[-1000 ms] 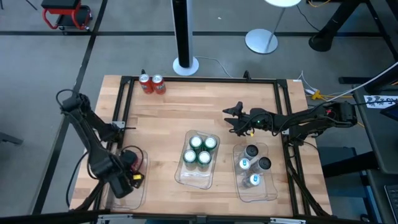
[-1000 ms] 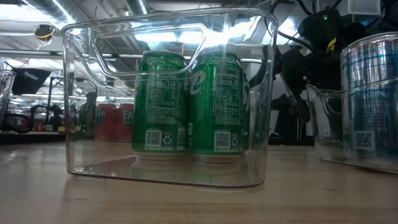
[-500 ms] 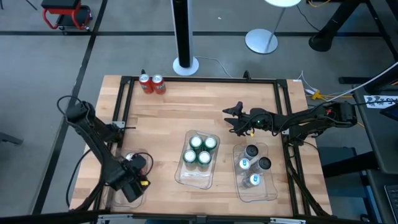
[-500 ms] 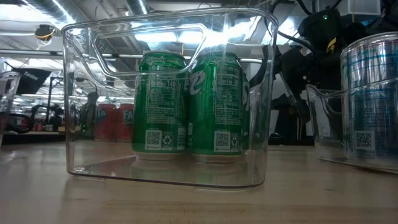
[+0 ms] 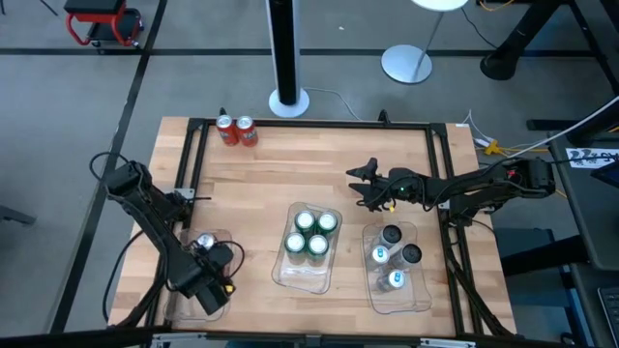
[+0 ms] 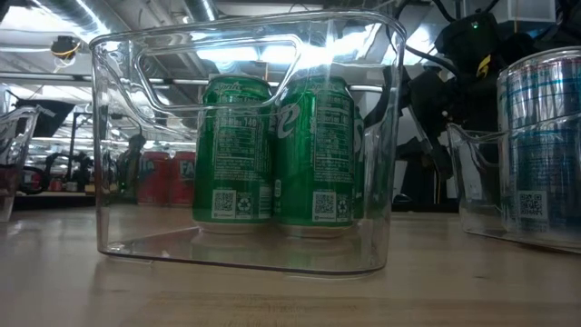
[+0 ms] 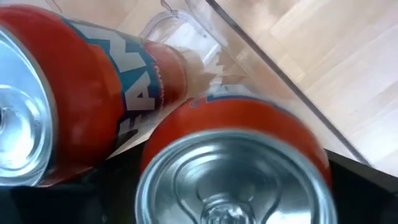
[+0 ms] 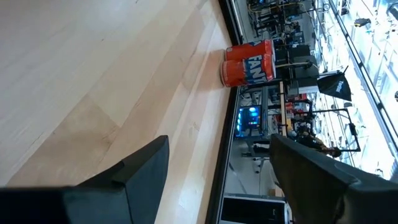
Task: Sort soda cans
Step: Put the red soda can into the left transparent bin
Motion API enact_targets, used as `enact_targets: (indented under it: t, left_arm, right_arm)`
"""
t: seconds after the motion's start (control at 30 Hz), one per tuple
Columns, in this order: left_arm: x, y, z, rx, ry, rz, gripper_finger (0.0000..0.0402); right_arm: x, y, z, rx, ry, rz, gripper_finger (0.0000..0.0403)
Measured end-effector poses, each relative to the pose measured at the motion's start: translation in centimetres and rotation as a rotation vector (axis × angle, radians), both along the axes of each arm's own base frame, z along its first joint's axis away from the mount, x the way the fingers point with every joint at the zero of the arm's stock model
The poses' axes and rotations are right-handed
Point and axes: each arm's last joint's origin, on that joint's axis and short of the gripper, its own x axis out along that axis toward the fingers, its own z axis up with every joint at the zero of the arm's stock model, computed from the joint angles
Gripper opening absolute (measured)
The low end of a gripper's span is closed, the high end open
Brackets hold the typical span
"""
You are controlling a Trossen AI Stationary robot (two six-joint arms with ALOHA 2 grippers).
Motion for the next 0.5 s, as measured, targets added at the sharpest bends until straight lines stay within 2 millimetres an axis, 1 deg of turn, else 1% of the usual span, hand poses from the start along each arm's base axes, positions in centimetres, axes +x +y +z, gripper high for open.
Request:
enact_targets:
  t: [0.13,0.23,0.4,0.5]
  left_arm:
    - [-0.1,-0.2,0.2,-0.046,0.06,-0.054,0.0365]
    - [-0.3,0.0,0.7,-0.045,0.096,-0.045,0.0366]
    - [-0.6,0.3,2.7,0.003,0.134,-0.038,0.0367]
    - [-0.6,0.4,4.2,0.028,0.125,-0.045,0.0367]
  right_arm:
    - [0.0,0.0,0.0,0.0,0.0,0.0,0.0278]
    - [0.0,0.0,0.0,0.0,0.0,0.0,0.0278]
    - [0.0,0.0,0.0,0.0,0.001,0.0,0.0278]
    - [0.0,0.0,0.0,0.0,0.002,0.0,0.0278]
